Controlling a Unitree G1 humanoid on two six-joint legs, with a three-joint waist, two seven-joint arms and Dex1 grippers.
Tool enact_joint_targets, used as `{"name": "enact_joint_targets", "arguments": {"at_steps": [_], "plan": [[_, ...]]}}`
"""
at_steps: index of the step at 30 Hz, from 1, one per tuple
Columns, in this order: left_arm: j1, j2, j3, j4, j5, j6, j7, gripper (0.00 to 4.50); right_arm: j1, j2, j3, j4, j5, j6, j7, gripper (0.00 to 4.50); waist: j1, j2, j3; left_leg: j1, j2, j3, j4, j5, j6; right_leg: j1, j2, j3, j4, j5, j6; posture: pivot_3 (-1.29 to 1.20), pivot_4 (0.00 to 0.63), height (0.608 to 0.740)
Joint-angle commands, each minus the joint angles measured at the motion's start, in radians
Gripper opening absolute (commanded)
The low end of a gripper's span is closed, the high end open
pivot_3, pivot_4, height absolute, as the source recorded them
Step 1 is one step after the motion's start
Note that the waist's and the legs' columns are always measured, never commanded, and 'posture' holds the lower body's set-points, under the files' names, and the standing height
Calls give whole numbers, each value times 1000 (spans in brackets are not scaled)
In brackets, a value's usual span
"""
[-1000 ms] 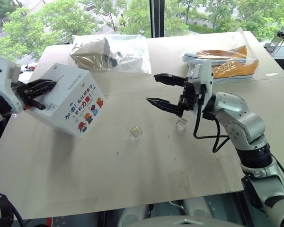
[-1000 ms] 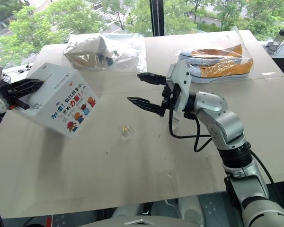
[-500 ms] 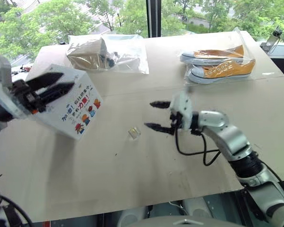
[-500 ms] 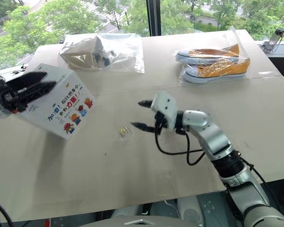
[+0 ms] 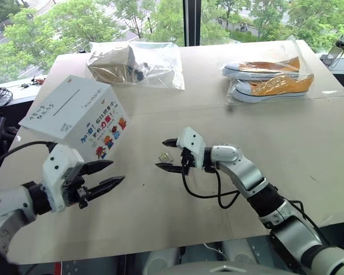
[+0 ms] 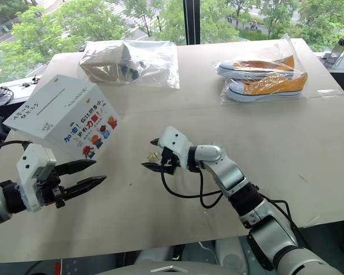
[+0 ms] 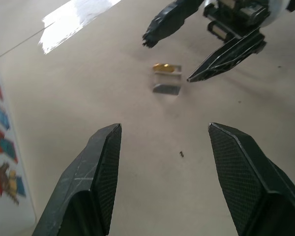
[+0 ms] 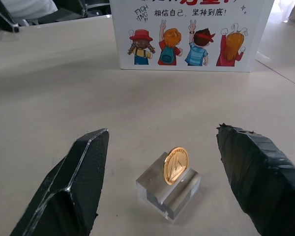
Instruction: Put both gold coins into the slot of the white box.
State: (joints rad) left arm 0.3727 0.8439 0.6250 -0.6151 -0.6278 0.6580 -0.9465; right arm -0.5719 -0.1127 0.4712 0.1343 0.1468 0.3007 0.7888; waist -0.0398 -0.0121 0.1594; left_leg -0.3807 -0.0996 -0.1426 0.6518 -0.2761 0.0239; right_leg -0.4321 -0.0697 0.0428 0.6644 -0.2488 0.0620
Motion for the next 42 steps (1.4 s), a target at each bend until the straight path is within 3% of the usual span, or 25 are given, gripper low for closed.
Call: {"name": "enact_joint_targets", "arguments": {"at_steps": [1,4,10,11,20,28,34,42], "plan": [[10,-16,17,-39,5,-8,43,2880,-22,27,-9,2,-15,-5,-11,3781,0,0,0,0,0,0,0,0,0,0,0,0,0,0,0,0,150,740],[10,-24,10,-41,1,-6,61,2912,-29,26,4,19,-37,-2,-3,3088,-1,0,0,0,0,0,0,0,0,0,0,0,0,0,0,0,150,740],[-5,-22,6,-35,-15,2,79,2912,-21,31,-9,9,-45,4,2,190,-2,0,0,0,0,0,0,0,0,0,0,0,0,0,0,0,150,740],[-11,-20,2,-31,-16,3,82,2912,-19,31,-8,8,-47,3,3,77,-2,0,0,0,0,0,0,0,0,0,0,0,0,0,0,0,150,740],[-96,-95,-3,3,-129,26,131,2912,-14,71,-80,-38,36,60,-2,77,-3,0,0,0,0,0,0,0,0,0,0,0,0,0,0,0,150,740],[-266,-298,-56,29,-347,22,290,2912,-42,232,-355,-197,466,387,-60,77,-1,-1,-1,0,0,-1,1,0,0,1,0,-1,0,0,0,0,150,740],[-425,-424,-85,38,-514,-25,415,2912,-81,291,-478,-257,710,529,-142,77,-1,-2,-2,0,0,-2,3,0,0,2,0,-2,1,1,1,0,150,740],[-478,-468,-193,26,-614,-45,440,2912,-96,286,-473,-265,788,537,-188,77,-8,-2,-2,0,0,-1,3,0,0,1,0,0,2,1,1,0,150,740]]}}
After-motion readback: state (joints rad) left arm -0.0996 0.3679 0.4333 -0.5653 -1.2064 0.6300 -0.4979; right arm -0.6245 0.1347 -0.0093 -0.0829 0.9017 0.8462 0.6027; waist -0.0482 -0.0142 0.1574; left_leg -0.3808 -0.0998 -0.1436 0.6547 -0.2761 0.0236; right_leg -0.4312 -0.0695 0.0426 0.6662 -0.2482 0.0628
